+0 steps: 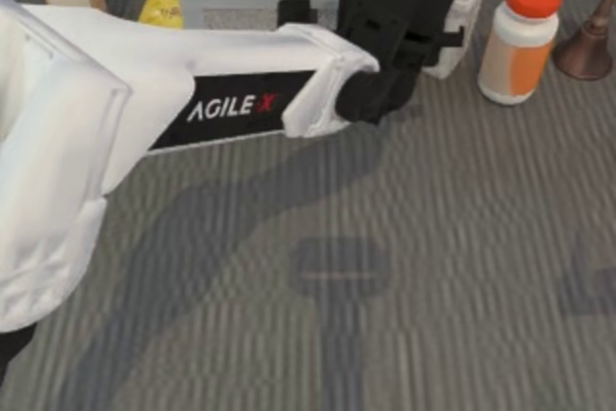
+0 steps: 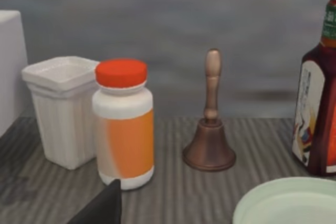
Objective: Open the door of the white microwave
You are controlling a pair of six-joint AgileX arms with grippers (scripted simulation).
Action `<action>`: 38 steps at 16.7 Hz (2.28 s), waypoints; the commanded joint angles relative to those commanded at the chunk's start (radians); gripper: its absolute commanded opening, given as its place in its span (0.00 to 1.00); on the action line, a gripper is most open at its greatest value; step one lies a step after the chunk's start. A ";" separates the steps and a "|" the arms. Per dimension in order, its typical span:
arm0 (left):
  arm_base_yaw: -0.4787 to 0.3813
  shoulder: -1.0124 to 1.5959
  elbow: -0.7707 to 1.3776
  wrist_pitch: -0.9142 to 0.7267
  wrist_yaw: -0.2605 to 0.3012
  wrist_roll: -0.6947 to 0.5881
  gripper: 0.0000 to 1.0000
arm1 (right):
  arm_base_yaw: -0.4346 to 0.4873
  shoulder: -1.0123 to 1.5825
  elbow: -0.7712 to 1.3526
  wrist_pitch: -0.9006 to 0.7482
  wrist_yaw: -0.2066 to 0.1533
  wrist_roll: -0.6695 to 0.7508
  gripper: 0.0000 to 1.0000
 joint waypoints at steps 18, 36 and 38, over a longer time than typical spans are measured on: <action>0.000 0.000 0.000 0.000 0.000 0.000 0.00 | 0.000 0.000 0.000 0.000 0.000 0.000 1.00; -0.014 0.157 0.452 -0.664 0.161 -0.146 0.00 | 0.000 0.000 0.000 0.000 0.000 0.000 1.00; 0.002 0.189 0.566 -0.838 0.206 -0.182 0.00 | 0.000 0.000 0.000 0.000 0.000 0.000 1.00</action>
